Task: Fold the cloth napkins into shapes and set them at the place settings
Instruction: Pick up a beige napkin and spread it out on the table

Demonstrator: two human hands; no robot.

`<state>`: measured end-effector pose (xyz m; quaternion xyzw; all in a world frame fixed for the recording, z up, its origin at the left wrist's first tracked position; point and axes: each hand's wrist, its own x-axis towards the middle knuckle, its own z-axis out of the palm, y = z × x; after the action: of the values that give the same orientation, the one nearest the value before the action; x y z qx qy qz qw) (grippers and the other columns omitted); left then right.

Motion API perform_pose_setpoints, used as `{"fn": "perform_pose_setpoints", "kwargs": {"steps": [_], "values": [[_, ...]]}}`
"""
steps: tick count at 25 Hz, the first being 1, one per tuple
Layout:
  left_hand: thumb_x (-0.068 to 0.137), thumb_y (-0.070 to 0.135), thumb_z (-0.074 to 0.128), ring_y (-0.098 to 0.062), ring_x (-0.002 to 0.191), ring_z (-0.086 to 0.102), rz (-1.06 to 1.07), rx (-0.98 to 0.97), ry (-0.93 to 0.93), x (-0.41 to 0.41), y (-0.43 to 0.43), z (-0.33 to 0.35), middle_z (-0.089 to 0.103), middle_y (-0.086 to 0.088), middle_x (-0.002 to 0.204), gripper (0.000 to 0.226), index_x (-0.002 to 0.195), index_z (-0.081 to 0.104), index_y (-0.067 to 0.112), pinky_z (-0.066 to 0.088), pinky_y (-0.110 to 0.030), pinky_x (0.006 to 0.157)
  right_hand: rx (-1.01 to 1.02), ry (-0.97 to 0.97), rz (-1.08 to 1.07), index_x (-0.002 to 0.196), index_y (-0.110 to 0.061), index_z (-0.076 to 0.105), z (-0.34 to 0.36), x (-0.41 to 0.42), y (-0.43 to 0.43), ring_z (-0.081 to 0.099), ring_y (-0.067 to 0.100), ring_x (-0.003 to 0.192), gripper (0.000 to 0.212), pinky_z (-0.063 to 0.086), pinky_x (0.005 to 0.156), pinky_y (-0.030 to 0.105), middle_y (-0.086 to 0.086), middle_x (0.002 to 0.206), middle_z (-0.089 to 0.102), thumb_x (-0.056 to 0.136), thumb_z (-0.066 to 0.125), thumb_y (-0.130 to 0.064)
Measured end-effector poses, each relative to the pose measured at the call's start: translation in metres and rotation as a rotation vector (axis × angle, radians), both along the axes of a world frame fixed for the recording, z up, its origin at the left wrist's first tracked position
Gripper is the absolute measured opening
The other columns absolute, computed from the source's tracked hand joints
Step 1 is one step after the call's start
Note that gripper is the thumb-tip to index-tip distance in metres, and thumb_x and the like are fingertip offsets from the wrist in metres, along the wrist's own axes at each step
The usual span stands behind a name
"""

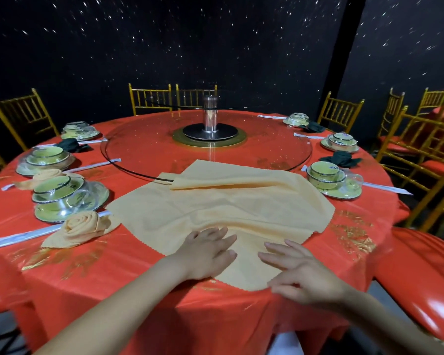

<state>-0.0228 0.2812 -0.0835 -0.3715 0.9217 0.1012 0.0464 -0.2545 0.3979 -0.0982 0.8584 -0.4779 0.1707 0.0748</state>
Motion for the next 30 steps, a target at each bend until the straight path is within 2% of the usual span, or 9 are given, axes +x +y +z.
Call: {"fn": "perform_pose_setpoints", "kwargs": {"steps": [4, 6, 9, 14, 19, 22, 24, 27, 30], "values": [[0.094, 0.06, 0.009, -0.01, 0.141, 0.015, -0.055, 0.125, 0.112, 0.006, 0.019, 0.006, 0.024, 0.009, 0.154, 0.06, 0.145, 0.03, 0.036, 0.011, -0.036, 0.115, 0.19, -0.53, -0.135, 0.09, -0.029, 0.062, 0.024, 0.002, 0.003, 0.059, -0.006, 0.087, 0.017, 0.041, 0.077, 0.01, -0.026, 0.089, 0.064, 0.093, 0.047, -0.036], [0.087, 0.071, 0.001, -0.009, 0.135, 0.03, -0.069, 0.263, 0.251, 0.008, 0.028, 0.013, 0.04, 0.007, 0.146, 0.078, 0.141, 0.04, 0.029, 0.019, -0.028, 0.113, 0.181, -0.696, -0.199, 0.081, -0.03, 0.058, 0.035, 0.004, 0.0, 0.046, -0.002, 0.057, 0.012, 0.034, 0.056, 0.01, -0.019, 0.062, 0.052, 0.088, 0.048, -0.028], [0.08, 0.068, 0.005, -0.002, 0.132, 0.036, 0.022, 0.433, 0.403, 0.015, 0.04, 0.025, 0.043, 0.012, 0.144, 0.084, 0.139, 0.045, 0.025, 0.023, -0.017, 0.109, 0.162, -0.82, -0.197, 0.079, -0.033, 0.057, 0.05, 0.002, -0.001, 0.032, 0.001, 0.044, 0.014, 0.024, 0.046, 0.012, -0.009, 0.052, 0.04, 0.084, 0.047, -0.024], [0.067, 0.088, -0.001, -0.001, 0.112, 0.049, -0.017, 0.517, 0.45, 0.029, 0.046, 0.037, 0.056, 0.015, 0.123, 0.098, 0.113, 0.059, 0.024, 0.031, -0.023, 0.105, 0.031, -0.796, -0.215, 0.073, -0.029, 0.058, 0.078, -0.011, -0.003, 0.039, 0.0, 0.05, 0.016, 0.029, 0.049, 0.01, -0.01, 0.062, 0.052, 0.082, 0.049, -0.019], [0.069, 0.083, -0.005, -0.004, 0.118, 0.048, 0.259, 0.296, 0.47, 0.062, -0.006, 0.039, 0.056, 0.012, 0.127, 0.1, 0.123, 0.059, 0.029, 0.03, -0.018, 0.093, -0.047, -0.74, -0.296, 0.079, -0.014, 0.062, 0.1, -0.024, -0.044, 0.053, -0.007, 0.069, 0.014, 0.037, 0.064, 0.007, -0.024, 0.072, 0.061, 0.091, 0.056, -0.008], [0.062, 0.094, -0.001, -0.02, 0.102, 0.059, 0.345, 0.31, 0.565, 0.092, -0.025, 0.028, 0.068, 0.003, 0.101, 0.103, 0.092, 0.069, 0.025, 0.04, -0.038, 0.094, -0.099, -0.713, -0.379, 0.082, -0.016, 0.062, 0.102, -0.02, -0.088, 0.055, 0.006, 0.073, 0.016, 0.041, 0.069, 0.021, -0.014, 0.075, 0.062, 0.092, 0.054, -0.008], [0.067, 0.091, 0.002, -0.019, 0.095, 0.061, 0.357, 0.294, 0.637, 0.107, -0.029, 0.023, 0.069, 0.003, 0.091, 0.1, 0.088, 0.069, 0.019, 0.041, -0.041, 0.095, -0.11, -0.694, -0.432, 0.084, -0.015, 0.063, 0.102, -0.012, -0.119, 0.055, 0.017, 0.078, 0.014, 0.039, 0.069, 0.03, -0.006, 0.079, 0.063, 0.093, 0.052, -0.013], [0.069, 0.084, 0.023, 0.001, 0.09, 0.06, 0.408, 0.231, 0.711, 0.118, -0.031, 0.023, 0.07, 0.011, 0.091, 0.077, 0.098, 0.067, 0.027, 0.044, -0.025, 0.09, -0.106, -0.661, -0.49, 0.084, -0.021, 0.06, 0.104, 0.001, -0.167, 0.054, 0.016, 0.082, 0.016, 0.033, 0.068, 0.026, -0.008, 0.083, 0.062, 0.094, 0.049, -0.018], [0.063, 0.072, 0.061, 0.007, 0.081, 0.058, 0.482, 0.151, 0.741, 0.121, -0.034, 0.015, 0.068, 0.013, 0.089, 0.061, 0.114, 0.052, 0.04, 0.041, -0.011, 0.076, -0.087, -0.677, -0.531, 0.089, -0.02, 0.063, 0.104, 0.013, -0.216, 0.057, 0.02, 0.087, 0.016, 0.044, 0.076, 0.034, -0.004, 0.091, 0.067, 0.094, 0.048, -0.022]]}}
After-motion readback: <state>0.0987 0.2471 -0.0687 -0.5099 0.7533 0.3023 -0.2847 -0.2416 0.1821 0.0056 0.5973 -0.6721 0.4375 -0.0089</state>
